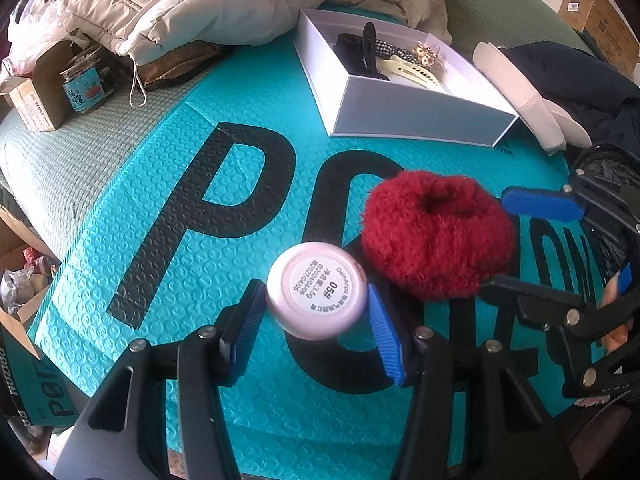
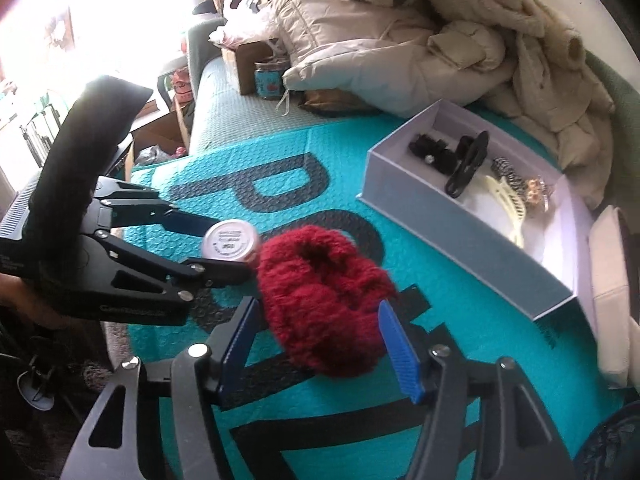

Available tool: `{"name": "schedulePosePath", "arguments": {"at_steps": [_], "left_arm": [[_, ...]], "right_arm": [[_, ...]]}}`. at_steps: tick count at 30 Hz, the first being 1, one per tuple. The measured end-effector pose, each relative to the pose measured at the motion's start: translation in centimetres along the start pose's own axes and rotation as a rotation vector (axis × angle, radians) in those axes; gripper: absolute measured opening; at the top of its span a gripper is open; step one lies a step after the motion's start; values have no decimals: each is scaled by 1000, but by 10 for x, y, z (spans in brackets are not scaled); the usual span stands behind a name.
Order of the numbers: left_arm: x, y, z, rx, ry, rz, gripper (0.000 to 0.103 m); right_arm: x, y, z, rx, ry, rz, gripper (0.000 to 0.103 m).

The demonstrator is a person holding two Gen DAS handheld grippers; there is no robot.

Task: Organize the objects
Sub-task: 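Grasp the white jar with the left tool while the right tool holds the scrunchie, then carry the jar and scrunchie in both tools over the white box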

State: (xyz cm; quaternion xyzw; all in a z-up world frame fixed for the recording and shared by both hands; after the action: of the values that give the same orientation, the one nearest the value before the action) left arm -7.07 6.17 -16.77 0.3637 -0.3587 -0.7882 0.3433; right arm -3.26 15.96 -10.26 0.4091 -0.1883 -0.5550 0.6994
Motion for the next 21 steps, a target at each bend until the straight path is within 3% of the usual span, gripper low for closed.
{"name": "schedulePosePath", "arguments": {"at_steps": [3,11,21], "left_arm": [[0,-1,1,-2,0,8,51],[2,-6,5,-9,-3,21,55],[5,-11,8,-2,-20,58,55]], "right_arm": [[-5,-7,-3,7,-16,3,75],[-9,-35,-9,43,-81,47,75],[5,-44,-7,45,-50,77,75]]}}
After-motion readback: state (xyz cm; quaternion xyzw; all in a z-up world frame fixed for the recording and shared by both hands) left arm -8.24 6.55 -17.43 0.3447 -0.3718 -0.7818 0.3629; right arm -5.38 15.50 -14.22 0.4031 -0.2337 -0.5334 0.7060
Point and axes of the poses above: each gripper's, at about its wrist camera, not at the fingertips, and y roughly against the way its jaws point, x to its left, z to its top, the point moved 9 cm from there along -y, roughly the way its jaws point, and after that the axes turned 12 degrees about -z, right-handed, at the moved point
